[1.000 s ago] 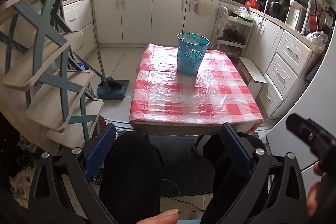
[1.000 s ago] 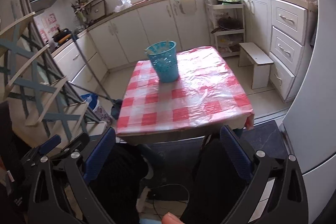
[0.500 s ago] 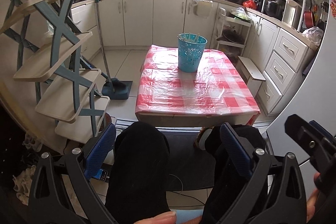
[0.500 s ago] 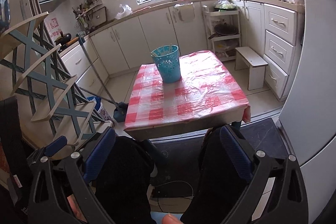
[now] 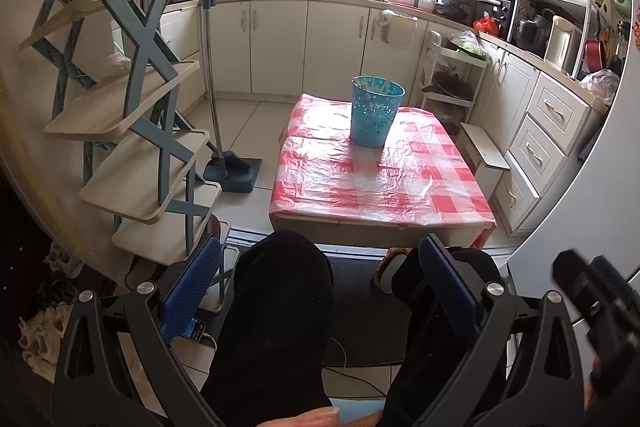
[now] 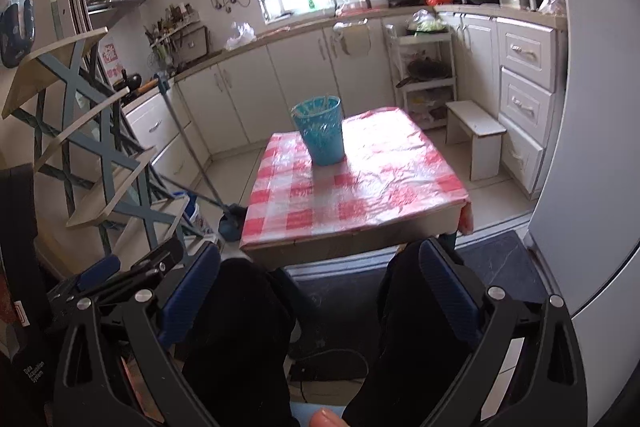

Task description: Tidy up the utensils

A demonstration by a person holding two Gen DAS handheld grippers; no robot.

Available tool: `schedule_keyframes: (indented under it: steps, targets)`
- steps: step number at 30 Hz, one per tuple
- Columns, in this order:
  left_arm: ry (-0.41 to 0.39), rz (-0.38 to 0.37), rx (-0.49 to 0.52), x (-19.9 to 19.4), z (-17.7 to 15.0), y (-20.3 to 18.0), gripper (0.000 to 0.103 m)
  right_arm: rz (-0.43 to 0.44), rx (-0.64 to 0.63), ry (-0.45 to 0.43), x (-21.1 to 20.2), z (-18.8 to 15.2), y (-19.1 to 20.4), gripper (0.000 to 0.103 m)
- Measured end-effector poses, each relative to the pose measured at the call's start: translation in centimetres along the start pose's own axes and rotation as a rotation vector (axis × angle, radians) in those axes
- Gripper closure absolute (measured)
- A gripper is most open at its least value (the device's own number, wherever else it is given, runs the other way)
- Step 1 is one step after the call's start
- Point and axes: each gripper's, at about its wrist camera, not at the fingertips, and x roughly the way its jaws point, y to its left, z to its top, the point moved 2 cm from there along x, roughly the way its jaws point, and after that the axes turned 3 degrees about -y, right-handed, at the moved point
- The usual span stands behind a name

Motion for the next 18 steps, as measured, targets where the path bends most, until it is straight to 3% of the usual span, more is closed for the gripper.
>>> schedule_keyframes:
  steps: [18]
  targets:
    - [0.007, 0.007, 0.002, 0.08, -0.38, 0.09, 0.008, -0.011, -0.030, 0.036, 0.57, -0.93, 0.50, 0.007]
